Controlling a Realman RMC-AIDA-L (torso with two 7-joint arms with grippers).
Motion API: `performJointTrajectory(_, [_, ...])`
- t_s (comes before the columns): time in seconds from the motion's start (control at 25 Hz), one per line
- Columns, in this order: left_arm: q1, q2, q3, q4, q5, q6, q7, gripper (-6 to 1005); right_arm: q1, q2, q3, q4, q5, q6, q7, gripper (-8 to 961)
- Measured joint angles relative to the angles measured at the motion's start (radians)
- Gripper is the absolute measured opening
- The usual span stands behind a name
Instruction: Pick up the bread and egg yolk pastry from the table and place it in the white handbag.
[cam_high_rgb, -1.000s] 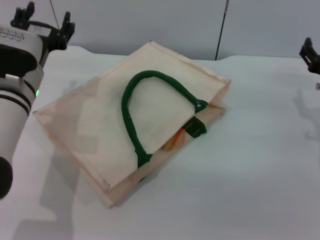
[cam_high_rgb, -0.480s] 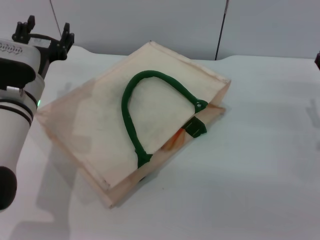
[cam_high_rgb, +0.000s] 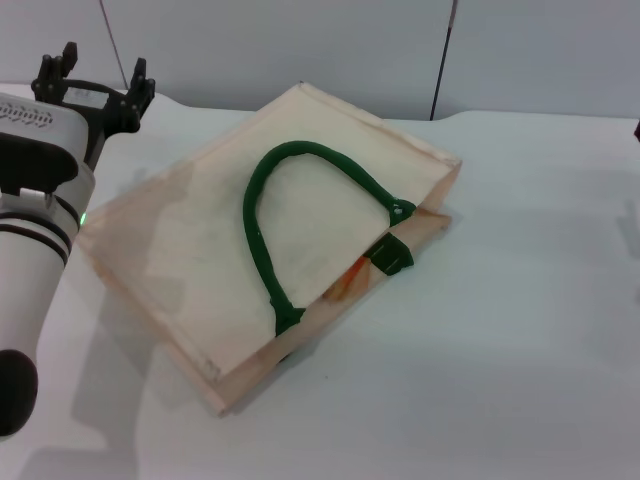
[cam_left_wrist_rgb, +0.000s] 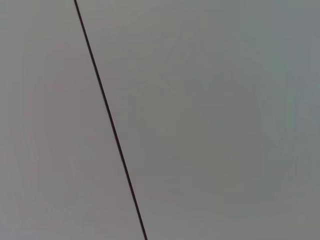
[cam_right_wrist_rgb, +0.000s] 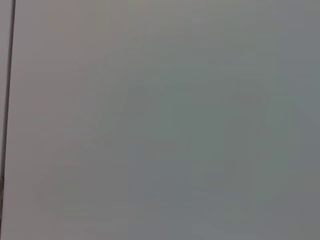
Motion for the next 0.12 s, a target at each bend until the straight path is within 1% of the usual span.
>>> performJointTrajectory(0.12, [-0.002,0.000,0.005,-0.005,-0.002,0.002,0.000,800,0.005,0.000,-0.001,0.002,0.000,-0.008,0.000,877])
